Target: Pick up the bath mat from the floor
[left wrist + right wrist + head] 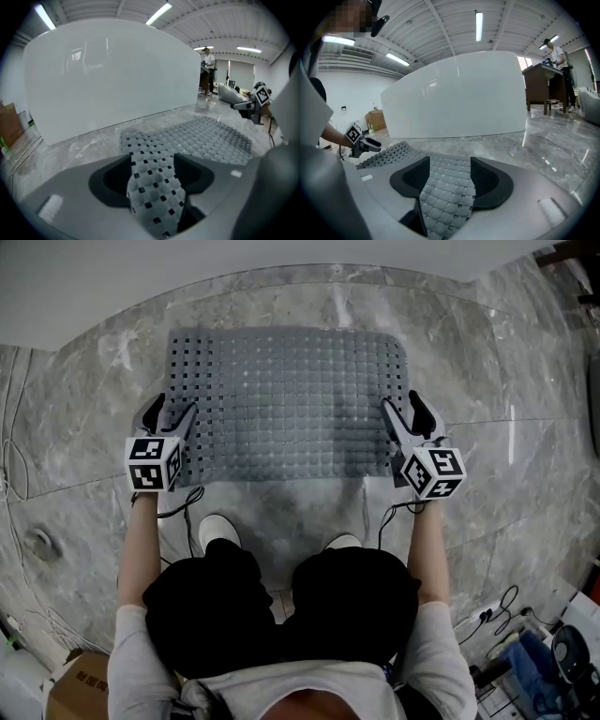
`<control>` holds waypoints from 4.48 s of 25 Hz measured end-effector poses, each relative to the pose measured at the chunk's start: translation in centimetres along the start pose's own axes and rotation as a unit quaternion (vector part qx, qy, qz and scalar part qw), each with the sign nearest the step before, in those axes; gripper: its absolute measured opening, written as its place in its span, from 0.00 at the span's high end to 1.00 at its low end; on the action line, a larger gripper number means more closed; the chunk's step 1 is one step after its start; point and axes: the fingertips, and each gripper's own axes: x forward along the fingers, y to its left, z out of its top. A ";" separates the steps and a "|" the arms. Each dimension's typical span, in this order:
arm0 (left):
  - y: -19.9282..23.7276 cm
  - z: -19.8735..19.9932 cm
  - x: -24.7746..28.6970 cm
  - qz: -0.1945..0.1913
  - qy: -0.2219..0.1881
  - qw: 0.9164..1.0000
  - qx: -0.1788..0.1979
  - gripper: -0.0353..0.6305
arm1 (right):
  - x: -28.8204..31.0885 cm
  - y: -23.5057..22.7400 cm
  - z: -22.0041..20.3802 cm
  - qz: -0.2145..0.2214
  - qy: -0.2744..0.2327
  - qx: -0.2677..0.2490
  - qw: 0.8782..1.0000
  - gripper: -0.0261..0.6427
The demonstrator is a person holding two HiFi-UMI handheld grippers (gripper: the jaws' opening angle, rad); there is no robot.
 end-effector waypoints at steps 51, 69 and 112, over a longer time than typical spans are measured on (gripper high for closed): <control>1.6 -6.1 4.1 0.004 0.078 0.995 -0.064 0.41 | 3.2 -6.7 -12.4 -0.071 0.154 0.068 0.983 0.43; 0.6 -5.9 4.6 0.012 0.112 0.991 -0.072 0.54 | 3.9 -4.5 -12.3 -0.057 0.178 0.051 0.981 0.65; 1.2 16.9 -9.4 0.006 -0.020 1.000 -0.005 0.88 | -3.6 2.5 12.9 -0.100 0.075 0.037 0.991 0.91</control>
